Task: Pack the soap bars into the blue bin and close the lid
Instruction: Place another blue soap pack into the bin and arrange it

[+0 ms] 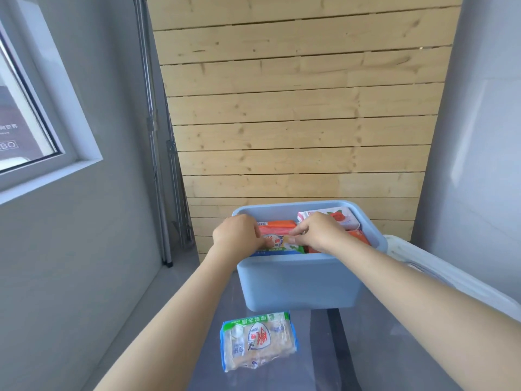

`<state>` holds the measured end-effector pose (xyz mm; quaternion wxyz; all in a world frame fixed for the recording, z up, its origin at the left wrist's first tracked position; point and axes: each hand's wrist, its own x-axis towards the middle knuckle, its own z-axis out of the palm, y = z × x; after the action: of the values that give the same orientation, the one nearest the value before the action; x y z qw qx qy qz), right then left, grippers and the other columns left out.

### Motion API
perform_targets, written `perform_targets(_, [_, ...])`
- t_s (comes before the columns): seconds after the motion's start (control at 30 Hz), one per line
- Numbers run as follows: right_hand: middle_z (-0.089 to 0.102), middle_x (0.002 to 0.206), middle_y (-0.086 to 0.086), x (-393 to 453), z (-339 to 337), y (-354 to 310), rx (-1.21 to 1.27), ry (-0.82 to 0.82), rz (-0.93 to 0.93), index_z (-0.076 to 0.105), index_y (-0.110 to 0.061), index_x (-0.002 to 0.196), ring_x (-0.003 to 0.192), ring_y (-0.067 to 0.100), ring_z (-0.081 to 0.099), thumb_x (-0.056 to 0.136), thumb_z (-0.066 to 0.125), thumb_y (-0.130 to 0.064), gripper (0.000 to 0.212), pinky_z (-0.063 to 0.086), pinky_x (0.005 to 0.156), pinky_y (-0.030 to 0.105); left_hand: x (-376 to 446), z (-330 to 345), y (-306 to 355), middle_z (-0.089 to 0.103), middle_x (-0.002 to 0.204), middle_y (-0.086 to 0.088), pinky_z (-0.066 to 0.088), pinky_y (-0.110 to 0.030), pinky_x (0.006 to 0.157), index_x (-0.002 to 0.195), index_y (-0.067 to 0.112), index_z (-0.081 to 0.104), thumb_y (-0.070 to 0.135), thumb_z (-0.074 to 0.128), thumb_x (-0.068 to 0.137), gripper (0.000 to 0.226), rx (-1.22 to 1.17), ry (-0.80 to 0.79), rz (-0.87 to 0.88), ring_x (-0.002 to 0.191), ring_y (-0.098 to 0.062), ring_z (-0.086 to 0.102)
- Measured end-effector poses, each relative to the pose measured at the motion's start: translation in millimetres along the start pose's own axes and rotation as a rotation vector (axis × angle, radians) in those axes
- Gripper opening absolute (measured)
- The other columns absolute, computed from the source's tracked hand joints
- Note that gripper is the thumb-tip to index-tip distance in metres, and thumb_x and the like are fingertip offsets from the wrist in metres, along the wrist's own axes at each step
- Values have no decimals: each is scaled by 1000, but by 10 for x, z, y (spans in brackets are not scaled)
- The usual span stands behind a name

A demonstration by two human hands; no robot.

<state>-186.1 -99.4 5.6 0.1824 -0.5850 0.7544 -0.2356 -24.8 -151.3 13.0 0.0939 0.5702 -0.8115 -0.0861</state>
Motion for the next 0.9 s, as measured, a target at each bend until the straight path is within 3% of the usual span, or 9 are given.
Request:
perform_targets(0.07, [72, 92, -1, -3, 10, -2, -41, -24, -10, 73, -25, 103, 79, 13, 54, 82, 65, -38, 25, 36, 62, 24, -35, 13, -18, 66, 82, 4, 40, -24, 60, 83, 22, 67, 60, 65, 74, 39, -38, 26, -7, 78, -17, 57])
perform_targets(0.13, [65, 79, -6, -64, 24, -22, -49, 12, -18, 71, -25, 108, 80, 16, 54, 84, 63, -37, 27, 35, 62, 24, -100, 32, -42, 67, 88, 4, 42, -25, 64, 90, 24, 70, 55, 66, 76, 34, -164, 85, -11, 80, -16, 57])
perform_targets(0.3, [54, 78, -10, -524, 194, -10, 86, 388, -213, 73, -24, 99, 77, 11, 53, 82, 65, -28, 19, 36, 62, 25, -500, 78, -218, 59, 87, 4, 38, -16, 61, 90, 24, 71, 38, 65, 83, 17, -596, 347, 58, 77, -10, 55])
perform_targets(0.4, [57, 75, -7, -821, 350, 30, 160, 430, -324, 75, -19, 94, 76, 7, 51, 79, 70, -22, 16, 37, 68, 16, -829, 159, -294, 55, 87, 12, 36, -4, 59, 88, 32, 68, 37, 64, 83, 8, -673, 383, 30, 75, 0, 55])
perform_targets(0.5, [59, 78, -12, -1029, 580, 137, 175, 334, -241, 75, -19, 97, 71, -3, 51, 80, 69, -30, 20, 35, 66, 6, -1121, 373, -390, 58, 99, 8, 42, -15, 68, 97, 31, 65, 38, 63, 82, 17, -660, 358, -54, 87, -9, 58])
perform_targets(0.6, [69, 108, -5, -1093, 869, 252, 124, 98, -32, 67, -18, 116, 97, 8, 62, 83, 64, -40, 39, 45, 81, 20, -1306, 688, -500, 49, 126, -2, 41, -28, 85, 125, 28, 53, 41, 59, 84, 44, -484, 115, -219, 116, -21, 49])
perform_targets(0.7, [66, 123, 4, -1098, 1071, 295, 153, -55, 81, 64, -9, 117, 116, 21, 59, 85, 62, -36, 42, 48, 96, 34, -1408, 935, -588, 41, 138, -7, 44, -29, 86, 140, 28, 37, 40, 55, 86, 58, -514, -120, -340, 119, -25, 49])
perform_targets(0.77, [62, 127, 9, -1107, 1134, 267, 241, -79, 141, 59, -5, 122, 115, 26, 59, 84, 64, -31, 46, 51, 94, 42, -1443, 1003, -614, 49, 136, -7, 41, -23, 77, 140, 26, 39, 33, 56, 86, 57, -625, -108, -345, 114, -21, 53])
perform_targets(0.9, [62, 125, 10, -1141, 1192, 223, 381, -36, 223, 55, -12, 129, 97, 25, 65, 78, 72, -19, 55, 53, 89, 39, -1489, 1008, -635, 62, 125, -5, 43, -21, 78, 134, 21, 51, 22, 63, 83, 52, -738, -24, -368, 108, -19, 60])
